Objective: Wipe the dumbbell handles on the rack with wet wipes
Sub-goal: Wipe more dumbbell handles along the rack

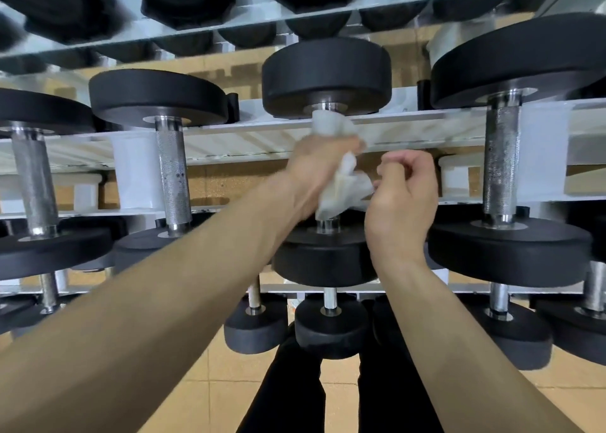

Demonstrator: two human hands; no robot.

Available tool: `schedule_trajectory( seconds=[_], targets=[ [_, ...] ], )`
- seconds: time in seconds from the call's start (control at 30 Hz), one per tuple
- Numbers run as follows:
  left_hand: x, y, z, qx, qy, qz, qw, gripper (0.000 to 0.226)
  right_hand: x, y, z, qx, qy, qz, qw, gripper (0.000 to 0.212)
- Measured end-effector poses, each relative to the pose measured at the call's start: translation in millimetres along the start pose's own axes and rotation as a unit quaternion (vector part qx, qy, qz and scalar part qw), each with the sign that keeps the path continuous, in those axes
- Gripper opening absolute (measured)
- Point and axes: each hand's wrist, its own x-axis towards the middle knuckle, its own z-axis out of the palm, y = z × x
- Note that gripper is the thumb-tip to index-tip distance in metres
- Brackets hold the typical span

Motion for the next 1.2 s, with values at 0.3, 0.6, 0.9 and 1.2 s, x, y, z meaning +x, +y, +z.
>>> schedule_trajectory(
  seconds=[0.3,0.6,0.9,1.2],
  targets=[
    [0.6,-10.1,-8.4,-0.003,-0.081,-0.041,0.996,0.018,-3.6,-0.8,0.4,-0.034,0.001,0.032,0.999,0.014],
    [19.2,14.0,-12.3,-0.094,-0.180,-0.013,0.979,0.040,-2.8,1.0,-0.1,-0.041,0.027,0.037,0.998,0.020],
    [-5.7,-5.3,24.3,0.074,0.172,0.011,0.982,0.024,-3.2,-5.5,0.0,-0.065,0.027,0.019,0.997,0.016],
    [11.6,-10.3,-23.5,-0.049,-0.264,-0.092,0.959,0.036,-2.4,-0.6,2.4,-0.051,-0.013,0.011,0.999,0.017]
  ],
)
